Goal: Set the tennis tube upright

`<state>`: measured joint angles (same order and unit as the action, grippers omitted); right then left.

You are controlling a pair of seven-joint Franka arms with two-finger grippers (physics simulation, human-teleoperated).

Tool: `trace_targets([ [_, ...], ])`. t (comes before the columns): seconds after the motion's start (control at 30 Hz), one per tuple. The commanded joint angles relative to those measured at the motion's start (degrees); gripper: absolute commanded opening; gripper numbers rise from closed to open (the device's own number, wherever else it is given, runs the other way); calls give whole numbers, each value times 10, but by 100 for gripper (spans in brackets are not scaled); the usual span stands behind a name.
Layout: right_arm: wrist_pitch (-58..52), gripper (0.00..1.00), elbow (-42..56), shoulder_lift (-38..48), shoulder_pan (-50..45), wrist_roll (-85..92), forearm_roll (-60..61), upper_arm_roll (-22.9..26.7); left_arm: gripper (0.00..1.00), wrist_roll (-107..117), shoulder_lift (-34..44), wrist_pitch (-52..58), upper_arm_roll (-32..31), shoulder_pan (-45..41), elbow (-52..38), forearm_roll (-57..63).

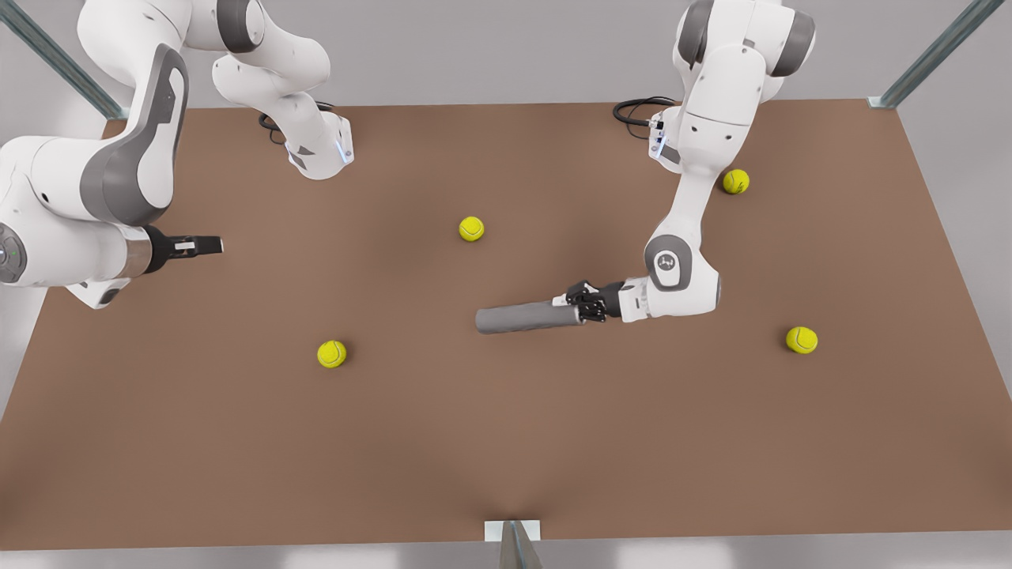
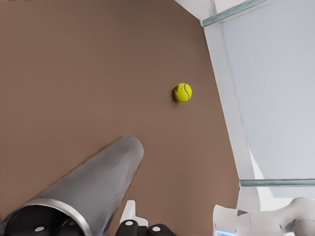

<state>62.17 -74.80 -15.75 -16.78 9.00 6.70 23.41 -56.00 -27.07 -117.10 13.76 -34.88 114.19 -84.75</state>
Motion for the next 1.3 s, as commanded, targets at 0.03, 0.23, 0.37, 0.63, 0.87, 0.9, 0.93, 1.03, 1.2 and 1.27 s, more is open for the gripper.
trace_targets([
  [0.03, 0, 100, 1, -1, 0, 4, 5, 1, 38, 82, 1, -2, -1, 0, -1, 8],
  [0.23, 0, 100, 0, -1, 0, 4, 9, 5, 29, 84, 1, -2, -1, 0, -1, 8],
  [0.37, -1, 100, 1, 0, 0, 4, 10, 4, 26, 94, 6, -3, 0, -1, -2, 11],
  [0.63, 0, 100, 2, 0, 0, 3, 12, 5, 21, 107, 18, -3, 1, -3, -2, 19],
  [0.87, 1, 100, 2, 10, -2, 1, 4, 5, 21, 221, 80, -4, 5, -4, -15, 168],
  [0.9, 1, 100, 2, 10, -2, 1, 3, 5, 21, 237, 90, -4, 5, -4, -24, 201],
  [0.93, 1, 100, 2, 10, -2, 1, 4, 5, 21, 267, 97, -4, 5, -4, -38, 243],
  [1.03, 1, 100, 2, 9, -2, 3, 4, 5, 21, 360, 127, 0, 14, -4, -54, 339],
  [1.2, 54, 100, 14, -2, 15, 6, 2, 5, 21, 485, 146, 63, 28, -3, -135, 549],
  [1.27, 63, 100, 20, -8, 16, 1, -3, 5, 21, 526, 146, 91, 36, -3, -172, 593],
])
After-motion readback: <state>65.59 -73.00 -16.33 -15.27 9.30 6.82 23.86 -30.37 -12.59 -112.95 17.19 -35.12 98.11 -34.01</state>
